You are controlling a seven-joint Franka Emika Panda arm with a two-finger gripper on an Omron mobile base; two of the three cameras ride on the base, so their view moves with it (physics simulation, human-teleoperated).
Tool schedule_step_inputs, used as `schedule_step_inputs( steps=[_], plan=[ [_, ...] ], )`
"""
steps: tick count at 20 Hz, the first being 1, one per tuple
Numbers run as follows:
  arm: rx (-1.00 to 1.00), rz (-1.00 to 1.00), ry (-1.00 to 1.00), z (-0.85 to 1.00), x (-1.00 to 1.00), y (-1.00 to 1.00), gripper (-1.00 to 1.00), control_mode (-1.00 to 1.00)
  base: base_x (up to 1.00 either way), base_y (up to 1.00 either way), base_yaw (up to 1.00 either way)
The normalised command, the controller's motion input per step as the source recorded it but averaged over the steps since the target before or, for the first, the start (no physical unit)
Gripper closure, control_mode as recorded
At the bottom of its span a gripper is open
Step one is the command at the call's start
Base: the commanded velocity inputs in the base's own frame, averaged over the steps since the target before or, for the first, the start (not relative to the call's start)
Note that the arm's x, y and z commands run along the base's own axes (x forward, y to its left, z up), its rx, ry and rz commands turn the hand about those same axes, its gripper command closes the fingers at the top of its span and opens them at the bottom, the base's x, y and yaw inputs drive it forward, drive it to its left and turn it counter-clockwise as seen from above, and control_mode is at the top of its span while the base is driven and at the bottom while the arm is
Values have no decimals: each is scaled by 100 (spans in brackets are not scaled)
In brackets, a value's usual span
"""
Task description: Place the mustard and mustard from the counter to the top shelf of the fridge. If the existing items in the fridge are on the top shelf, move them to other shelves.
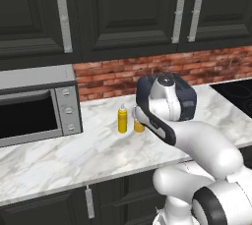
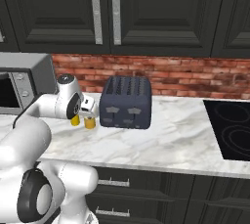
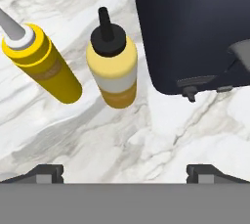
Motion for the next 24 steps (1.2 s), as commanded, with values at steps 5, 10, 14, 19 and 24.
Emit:
schedule_step_inputs(
  steps=[5, 10, 14, 19, 24],
  plan=[
    [0, 0, -2, -14, 25, 0, -100, -100, 0, 0, 0],
    [0, 0, -1, -15, 9, 3, -100, -100, 0, 0, 0],
    [0, 0, 0, -13, 9, 4, -100, -100, 0, 0, 0],
    [0, 0, -3, -12, 9, 5, -100, -100, 0, 0, 0],
    [0, 0, -6, -14, 18, 0, -100, -100, 0, 0, 0]
  ],
)
